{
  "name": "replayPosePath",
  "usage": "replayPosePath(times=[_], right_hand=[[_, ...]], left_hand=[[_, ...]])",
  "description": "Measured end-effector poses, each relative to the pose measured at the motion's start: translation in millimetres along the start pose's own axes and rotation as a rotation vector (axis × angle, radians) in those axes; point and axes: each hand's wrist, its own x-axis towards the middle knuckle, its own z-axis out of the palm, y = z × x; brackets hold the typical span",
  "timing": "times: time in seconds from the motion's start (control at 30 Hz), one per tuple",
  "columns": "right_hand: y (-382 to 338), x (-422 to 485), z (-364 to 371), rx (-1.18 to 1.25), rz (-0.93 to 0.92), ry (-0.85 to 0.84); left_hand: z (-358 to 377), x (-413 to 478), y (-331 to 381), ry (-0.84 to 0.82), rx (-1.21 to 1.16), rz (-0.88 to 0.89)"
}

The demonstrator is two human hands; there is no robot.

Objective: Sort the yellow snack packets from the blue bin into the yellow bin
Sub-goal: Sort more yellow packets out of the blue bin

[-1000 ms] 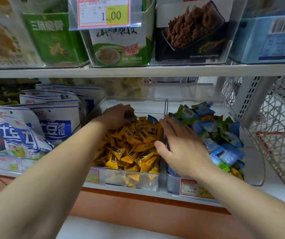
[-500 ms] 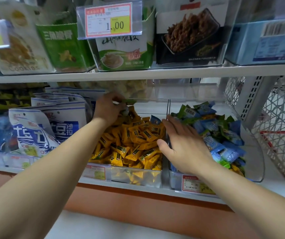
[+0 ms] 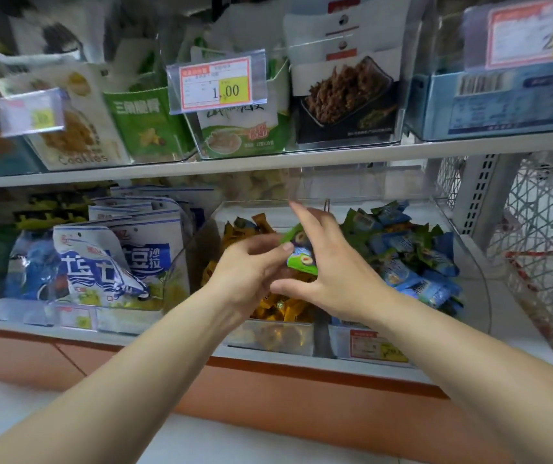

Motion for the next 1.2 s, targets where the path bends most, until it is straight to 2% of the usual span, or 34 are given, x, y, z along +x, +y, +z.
replayPosePath(times=[0.13, 0.23, 0.3, 0.43, 0.5, 0.57, 0.67, 0.77, 0.87, 0.97, 1.03, 1.13, 1.2], right_hand=[[11.5, -2.0, -17.2, 0.014, -0.050, -0.002], [16.9, -3.8, -26.2, 0.047, -0.061, 0.012], [23.0, -4.0, -30.7, 0.102, 0.013, 0.071], [47.0, -5.3, -39.9, 0.250, 0.275, 0.285], [58.6, -5.5, -41.7, 0.220, 0.346, 0.346], [65.4, -5.5, -40.3, 0.209, 0.386, 0.365], [68.2, -6.0, -35.1, 0.180, 0.342, 0.349], [69.5, -5.8, -34.6, 0.144, 0.304, 0.329], [74.5, -5.4, -37.6, 0.150, 0.328, 0.349], [75.1, -7.1, -40.4, 0.158, 0.357, 0.331], [73.5, -8.4, -41.9, 0.172, 0.381, 0.314], [68.1, -8.9, -45.2, 0.207, 0.372, 0.343], [57.5, -9.5, -48.9, 0.237, 0.339, 0.352]], left_hand=[[4.3, -5.9, -2.1, -0.043, -0.162, -0.111], [4.3, -4.6, -3.8, -0.136, -0.151, -0.134], [3.0, 1.8, -3.0, -0.098, 0.049, -0.068], [-5.5, 46.3, -2.0, 0.178, 0.753, 0.230], [-7.0, 79.3, -4.3, 0.167, 1.028, 0.327], [-5.3, 113.2, -6.8, 0.106, 1.099, 0.354], [0.9, 155.7, -14.2, 0.017, 1.131, 0.270], [1.7, 181.8, -29.5, -0.107, 1.386, 0.192], [-4.6, 190.5, -38.8, -0.104, 1.518, 0.190], [-11.4, 190.4, -39.4, -0.109, 1.560, 0.174], [-12.7, 183.9, -36.0, -0.027, 1.509, 0.237], [-9.2, 160.7, -19.7, 0.151, 1.256, 0.391], [-3.4, 134.4, -4.3, 0.211, 1.014, 0.429]])
